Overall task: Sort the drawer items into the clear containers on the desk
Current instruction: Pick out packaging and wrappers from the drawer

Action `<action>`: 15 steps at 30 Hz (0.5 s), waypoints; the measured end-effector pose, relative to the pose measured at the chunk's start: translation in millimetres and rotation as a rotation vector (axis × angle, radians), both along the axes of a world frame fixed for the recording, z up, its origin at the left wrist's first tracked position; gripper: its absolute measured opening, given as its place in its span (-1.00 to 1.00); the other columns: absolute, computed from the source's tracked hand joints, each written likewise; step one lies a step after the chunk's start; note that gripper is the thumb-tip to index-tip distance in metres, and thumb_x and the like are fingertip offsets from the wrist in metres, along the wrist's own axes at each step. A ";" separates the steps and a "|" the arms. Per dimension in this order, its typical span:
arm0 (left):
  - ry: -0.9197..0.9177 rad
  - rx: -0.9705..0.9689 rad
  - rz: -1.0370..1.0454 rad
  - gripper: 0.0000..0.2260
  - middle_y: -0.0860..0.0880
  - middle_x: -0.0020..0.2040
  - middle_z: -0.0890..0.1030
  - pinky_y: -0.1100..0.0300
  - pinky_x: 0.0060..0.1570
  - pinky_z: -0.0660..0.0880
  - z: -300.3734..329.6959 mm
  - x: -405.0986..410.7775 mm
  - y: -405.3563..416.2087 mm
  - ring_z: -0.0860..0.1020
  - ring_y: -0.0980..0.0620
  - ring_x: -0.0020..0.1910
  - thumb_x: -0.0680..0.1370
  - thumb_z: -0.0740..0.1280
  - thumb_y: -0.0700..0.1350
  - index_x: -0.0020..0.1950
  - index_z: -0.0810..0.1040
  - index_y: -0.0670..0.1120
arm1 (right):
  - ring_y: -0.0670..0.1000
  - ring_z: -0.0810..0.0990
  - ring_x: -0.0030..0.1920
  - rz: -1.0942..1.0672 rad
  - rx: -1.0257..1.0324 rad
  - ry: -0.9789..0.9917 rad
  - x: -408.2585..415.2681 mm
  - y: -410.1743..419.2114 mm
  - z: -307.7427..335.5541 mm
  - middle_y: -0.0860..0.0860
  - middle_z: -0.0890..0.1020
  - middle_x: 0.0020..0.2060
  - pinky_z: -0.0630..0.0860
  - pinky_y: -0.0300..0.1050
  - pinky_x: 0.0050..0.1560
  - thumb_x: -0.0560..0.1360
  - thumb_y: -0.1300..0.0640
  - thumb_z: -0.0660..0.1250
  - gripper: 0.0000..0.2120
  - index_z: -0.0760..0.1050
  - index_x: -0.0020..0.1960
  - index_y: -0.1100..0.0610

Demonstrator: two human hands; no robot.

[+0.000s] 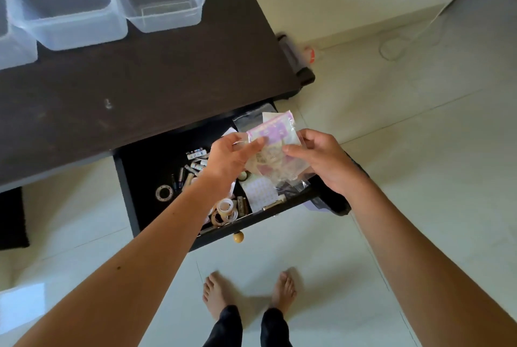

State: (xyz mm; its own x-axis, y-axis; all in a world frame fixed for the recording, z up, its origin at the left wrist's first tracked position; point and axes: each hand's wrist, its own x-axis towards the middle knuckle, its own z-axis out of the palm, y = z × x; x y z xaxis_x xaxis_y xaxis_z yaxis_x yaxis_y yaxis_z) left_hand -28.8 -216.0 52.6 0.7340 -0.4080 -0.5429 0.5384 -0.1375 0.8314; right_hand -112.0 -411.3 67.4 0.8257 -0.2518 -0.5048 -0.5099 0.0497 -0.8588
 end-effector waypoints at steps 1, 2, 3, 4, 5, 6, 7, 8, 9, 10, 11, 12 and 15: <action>-0.010 0.006 -0.005 -0.62 -0.13 -0.03 0.76 0.05 -0.22 0.65 2.4 -2.1 -9.9 0.74 -0.07 -0.20 0.48 0.57 0.00 0.18 0.62 -0.18 | 0.13 0.78 -0.15 -0.031 -0.004 -0.008 -6.1 -7.2 0.5 0.10 0.77 -0.14 0.67 0.31 -0.11 0.55 0.20 0.52 -0.82 0.64 0.14 0.16; -0.015 0.008 -0.017 -0.64 -0.12 -0.04 0.76 0.17 -0.28 0.60 5.4 -5.1 -20.2 0.74 -0.03 -0.23 0.50 0.55 -0.02 0.18 0.61 -0.18 | 0.13 0.77 -0.16 -0.060 -0.009 -0.014 -12.6 -14.2 0.4 0.10 0.77 -0.14 0.66 0.38 -0.07 0.55 0.20 0.52 -0.83 0.64 0.13 0.17; -0.007 0.012 -0.039 -0.65 -0.12 -0.03 0.76 0.17 -0.24 0.61 6.7 -8.2 -30.6 0.75 -0.04 -0.22 0.51 0.54 -0.03 0.18 0.60 -0.19 | 0.13 0.78 -0.14 -0.087 -0.012 -0.018 -19.1 -21.5 0.0 0.10 0.78 -0.13 0.65 0.43 -0.04 0.55 0.20 0.52 -0.83 0.64 0.12 0.16; 0.002 0.007 -0.062 -0.65 -0.13 0.01 0.76 0.09 -0.13 0.64 6.8 -11.5 -41.0 0.76 -0.10 -0.16 0.52 0.54 -0.04 0.19 0.60 -0.20 | 0.14 0.78 -0.12 -0.110 -0.016 -0.022 -25.8 -28.5 -0.7 0.11 0.78 -0.11 0.65 0.46 -0.03 0.54 0.19 0.53 -0.83 0.65 0.11 0.16; 0.009 0.005 -0.083 -0.65 -0.14 0.03 0.75 -0.02 -0.01 0.66 6.2 -14.6 -50.6 0.76 -0.16 -0.10 0.52 0.54 -0.05 0.20 0.59 -0.21 | 0.15 0.78 -0.10 -0.130 -0.021 -0.025 -32.1 -35.3 -1.5 0.12 0.78 -0.09 0.66 0.48 -0.04 0.54 0.19 0.53 -0.83 0.65 0.11 0.15; 0.017 0.004 -0.101 -0.66 -0.16 0.04 0.75 -0.08 0.05 0.67 6.3 -18.6 -60.2 0.76 -0.19 -0.07 0.53 0.53 -0.08 0.20 0.60 -0.23 | 0.15 0.78 -0.10 -0.151 -0.023 -0.027 -38.6 -42.5 -2.2 0.13 0.78 -0.08 0.67 0.47 -0.06 0.53 0.20 0.53 -0.83 0.66 0.11 0.15; 0.026 0.004 -0.116 -0.69 -0.15 0.02 0.76 -0.08 0.04 0.68 5.1 -21.9 -68.6 0.76 -0.17 -0.08 0.55 0.51 -0.11 0.20 0.60 -0.26 | 0.15 0.78 -0.12 -0.173 -0.021 -0.030 -44.7 -50.0 -3.2 0.13 0.78 -0.10 0.68 0.43 -0.07 0.53 0.21 0.53 -0.85 0.66 0.09 0.15; 0.036 0.004 -0.125 -0.72 -0.11 -0.05 0.76 -0.02 -0.01 0.69 2.9 -24.7 -76.4 0.76 -0.12 -0.12 0.57 0.48 -0.15 0.19 0.60 -0.28 | 0.14 0.77 -0.14 -0.192 -0.016 -0.032 -50.4 -57.3 -4.0 0.13 0.77 -0.12 0.69 0.37 -0.07 0.54 0.23 0.52 -0.88 0.66 0.06 0.14; 0.040 0.002 -0.138 -0.76 -0.03 -0.15 0.76 0.07 -0.09 0.69 2.5 -28.3 -84.1 0.75 -0.03 -0.19 0.60 0.44 -0.18 0.18 0.59 -0.30 | 0.13 0.77 -0.15 -0.208 -0.010 -0.031 -55.9 -64.2 -4.9 0.13 0.77 -0.14 0.70 0.30 -0.08 0.54 0.25 0.52 -0.90 0.67 0.04 0.13; 0.041 0.012 -0.153 -0.79 0.04 -0.25 0.73 0.13 -0.13 0.68 0.7 -31.8 -91.0 0.73 0.05 -0.25 0.62 0.40 -0.21 0.18 0.59 -0.31 | 0.13 0.76 -0.14 -0.223 -0.007 -0.029 -61.0 -70.5 -5.7 0.13 0.77 -0.14 0.71 0.22 -0.09 0.54 0.25 0.51 -0.90 0.67 0.03 0.13; 0.043 0.027 -0.166 -0.80 0.07 -0.30 0.71 0.13 -0.11 0.68 -1.9 -34.8 -97.8 0.71 0.08 -0.27 0.62 0.39 -0.22 0.18 0.61 -0.31 | 0.13 0.76 -0.15 -0.236 -0.006 -0.025 -66.2 -76.5 -7.0 0.14 0.77 -0.14 0.72 0.14 -0.13 0.54 0.26 0.52 -0.90 0.67 0.03 0.13; 0.038 0.038 -0.176 -0.80 0.07 -0.28 0.71 0.05 -0.03 0.69 -4.0 -37.9 -104.6 0.71 0.06 -0.23 0.60 0.40 -0.20 0.18 0.63 -0.27 | 0.12 0.76 -0.16 -0.252 -0.005 -0.023 -71.4 -82.0 -8.6 0.15 0.77 -0.15 0.72 0.08 -0.18 0.54 0.26 0.52 -0.90 0.67 0.03 0.13; 0.001 0.077 -0.198 -0.74 -0.05 -0.02 0.76 -0.17 0.24 0.60 -11.0 -47.2 -128.3 0.71 -0.12 0.06 0.51 0.49 -0.09 0.17 0.68 -0.11 | 0.11 0.73 -0.23 -0.306 -0.005 -0.018 -86.8 -99.1 -17.1 0.14 0.76 -0.20 0.69 0.00 -0.29 0.53 0.27 0.51 -0.91 0.66 0.01 0.14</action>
